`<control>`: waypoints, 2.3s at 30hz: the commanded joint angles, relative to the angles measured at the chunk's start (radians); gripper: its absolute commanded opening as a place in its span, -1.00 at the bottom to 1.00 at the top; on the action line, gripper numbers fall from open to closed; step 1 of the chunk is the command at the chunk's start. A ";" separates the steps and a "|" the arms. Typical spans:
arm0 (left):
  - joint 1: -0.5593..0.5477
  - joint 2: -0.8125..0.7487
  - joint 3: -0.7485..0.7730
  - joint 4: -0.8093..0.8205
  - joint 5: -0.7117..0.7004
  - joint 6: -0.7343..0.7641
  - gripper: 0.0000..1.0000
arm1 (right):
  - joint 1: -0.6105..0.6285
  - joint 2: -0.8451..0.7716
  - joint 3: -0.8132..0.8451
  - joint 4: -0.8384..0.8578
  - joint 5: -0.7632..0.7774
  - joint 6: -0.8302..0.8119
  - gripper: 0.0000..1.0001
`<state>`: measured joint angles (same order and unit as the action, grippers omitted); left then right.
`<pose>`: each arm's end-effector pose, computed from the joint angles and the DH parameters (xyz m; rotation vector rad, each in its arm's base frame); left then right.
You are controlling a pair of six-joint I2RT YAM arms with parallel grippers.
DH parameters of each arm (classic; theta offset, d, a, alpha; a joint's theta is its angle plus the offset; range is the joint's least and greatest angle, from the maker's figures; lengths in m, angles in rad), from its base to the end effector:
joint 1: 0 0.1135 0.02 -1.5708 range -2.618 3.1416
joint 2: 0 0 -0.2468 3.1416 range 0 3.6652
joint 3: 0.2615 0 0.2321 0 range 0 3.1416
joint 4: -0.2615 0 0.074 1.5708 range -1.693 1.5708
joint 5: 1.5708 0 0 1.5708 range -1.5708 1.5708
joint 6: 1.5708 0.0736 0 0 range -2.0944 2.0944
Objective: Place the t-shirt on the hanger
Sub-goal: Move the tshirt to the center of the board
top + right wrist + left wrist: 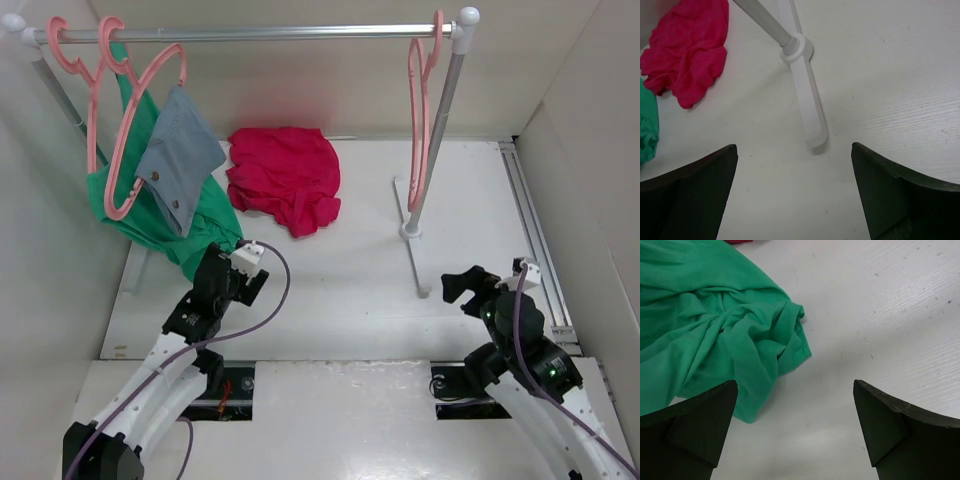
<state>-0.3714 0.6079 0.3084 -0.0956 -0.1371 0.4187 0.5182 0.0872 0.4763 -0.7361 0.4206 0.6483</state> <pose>0.1760 -0.0577 0.1891 0.6728 1.8469 0.1657 0.0945 0.0193 0.2276 0.4042 1.8622 0.3926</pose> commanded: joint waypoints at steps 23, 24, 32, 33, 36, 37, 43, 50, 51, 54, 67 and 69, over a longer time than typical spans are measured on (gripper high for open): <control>-0.031 0.993 0.808 0.092 0.274 0.247 1.00 | -0.219 0.992 0.333 0.375 -0.273 -0.522 1.00; -0.031 1.038 0.846 0.092 0.293 0.258 1.00 | -0.239 1.019 0.343 0.400 -0.298 -0.532 1.00; -0.061 1.403 1.158 -0.104 0.331 0.267 0.97 | -0.293 1.094 0.384 0.500 -0.359 -0.608 1.00; -0.072 1.438 1.158 -0.104 0.314 0.305 0.78 | -0.293 1.103 0.396 0.489 -0.359 -0.622 1.00; -0.098 1.461 1.158 -0.157 0.291 0.354 0.16 | -0.293 1.114 0.407 0.489 -0.388 -0.642 1.00; -0.098 1.461 1.147 -0.170 0.291 0.354 -0.13 | -0.284 1.114 0.407 0.489 -0.388 -0.642 1.00; -0.119 1.335 1.062 -0.259 0.456 0.391 -1.00 | -0.161 1.114 0.429 0.428 -0.344 -0.710 0.91; -0.299 1.045 0.988 -0.481 0.744 0.613 -1.00 | 0.037 1.065 0.426 0.423 -0.442 -0.777 0.89; -0.354 1.044 1.012 -0.521 0.761 0.614 -1.00 | 0.049 1.048 0.411 0.434 -0.462 -0.777 0.89; -0.418 1.017 1.011 -0.555 0.739 0.537 0.38 | 0.072 1.024 0.383 0.455 -0.514 -0.768 1.00; -0.127 0.548 0.563 -0.206 0.286 0.409 1.00 | 0.252 1.307 0.490 0.458 -0.493 -0.789 1.00; -0.127 0.347 0.420 -0.106 0.228 0.419 1.00 | 0.289 1.408 0.560 0.468 -0.493 -0.803 1.00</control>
<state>-0.4808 1.1606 0.8425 -0.3775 0.2466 0.8032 0.7666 1.4246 0.9348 -0.3161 -0.0582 -0.1230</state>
